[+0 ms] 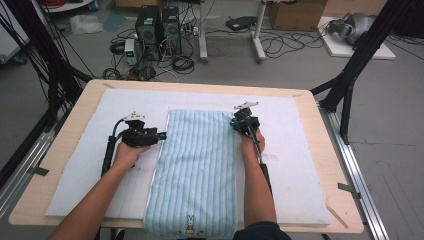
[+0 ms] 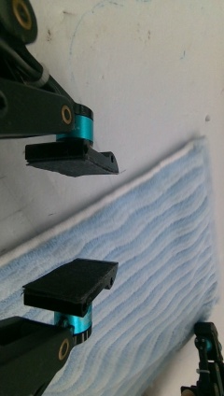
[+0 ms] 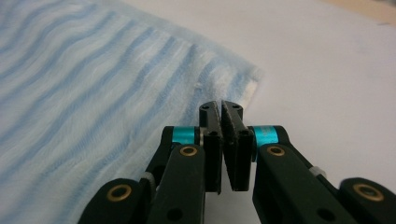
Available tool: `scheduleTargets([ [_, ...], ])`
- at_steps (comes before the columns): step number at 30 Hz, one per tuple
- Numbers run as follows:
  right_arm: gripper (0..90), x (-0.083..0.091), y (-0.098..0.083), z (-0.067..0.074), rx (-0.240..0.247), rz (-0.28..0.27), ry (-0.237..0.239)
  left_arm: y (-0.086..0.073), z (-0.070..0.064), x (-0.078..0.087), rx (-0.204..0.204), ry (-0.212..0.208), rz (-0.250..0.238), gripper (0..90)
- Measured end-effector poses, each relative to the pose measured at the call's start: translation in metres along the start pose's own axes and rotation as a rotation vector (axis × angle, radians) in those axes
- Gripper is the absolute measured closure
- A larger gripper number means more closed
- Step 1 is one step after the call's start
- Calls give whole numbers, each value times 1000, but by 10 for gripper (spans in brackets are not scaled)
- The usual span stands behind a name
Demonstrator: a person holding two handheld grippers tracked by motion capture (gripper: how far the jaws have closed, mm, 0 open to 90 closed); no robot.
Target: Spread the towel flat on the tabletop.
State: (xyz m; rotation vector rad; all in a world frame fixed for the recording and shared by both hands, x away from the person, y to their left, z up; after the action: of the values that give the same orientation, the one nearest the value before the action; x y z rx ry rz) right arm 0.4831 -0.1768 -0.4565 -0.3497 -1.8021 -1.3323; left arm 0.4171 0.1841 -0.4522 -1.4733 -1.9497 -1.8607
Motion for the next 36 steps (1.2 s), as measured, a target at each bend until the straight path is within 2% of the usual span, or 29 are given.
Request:
scheduleTargets([
  [1, 870, 2, 1, -3, -35, -12, -32, 0, 0, 0, 5, -1, -2, 464],
  [3, 855, 5, 1, -7, -84, -39, -57, 0, 0, -1, 13, 5, -2, 464],
  [4, 829, 6, 1, -7, -74, -34, -86, 0, 0, -1, 13, 6, -1, 464],
  [5, 741, 6, 1, -6, -65, -27, -102, 0, 1, -1, 12, 4, -2, 464],
  [8, 649, 13, 1, -7, -95, -56, -56, 2, 2, -4, 21, 10, -3, 464],
  [10, 621, 21, 1, -7, -93, -83, -35, 5, 2, -7, 16, 12, 0, 463],
  [14, 595, 36, -5, -9, -78, -95, 7, 15, 3, -18, 8, 27, -13, 463],
  [15, 587, 40, -8, -9, -77, -97, 22, 17, 5, -22, 14, 30, 0, 462],
  [18, 560, 49, -17, -11, -80, -105, 38, 25, 10, -34, 20, 47, 12, 458],
  [20, 549, 54, -23, -12, -78, -101, 41, 30, 12, -44, 24, 60, 39, 457],
  [25, 532, 65, -36, -16, -85, -102, 42, 42, 13, -61, 15, 84, 35, 482],
  [27, 528, 67, -41, -17, -82, -96, 38, 46, 11, -67, -13, 105, 34, 515],
  [30, 519, 68, -47, -19, -93, -90, 43, 51, 7, -72, -51, 134, 59, 568],
  [32, 516, 67, -49, -19, -98, -87, 47, 51, 4, -75, -88, 166, 63, 665],
  [33, 516, 66, -50, -19, -92, -87, 47, 51, 4, -75, -107, 167, 61, 733],
  [34, 517, 66, -50, -18, -97, -85, 47, 52, 4, -76, -104, 175, 57, 849],
  [36, 526, 64, -50, -16, -92, -88, 47, 53, 7, -76, -97, 189, 55, 857],
])
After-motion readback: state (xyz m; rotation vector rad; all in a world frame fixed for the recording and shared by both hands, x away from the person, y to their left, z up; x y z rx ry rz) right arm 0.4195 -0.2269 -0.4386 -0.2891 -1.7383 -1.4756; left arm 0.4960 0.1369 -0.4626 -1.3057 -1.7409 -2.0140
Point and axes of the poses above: each handheld gripper's, and its own axes: x roughly backward along the jaws, y roughly out of its top, z roughly to its left, the point moved 2 cm from there along -x, roughly forward along the jaws, and after that the axes turned 7 degrees about z, right-handed, at the moved point
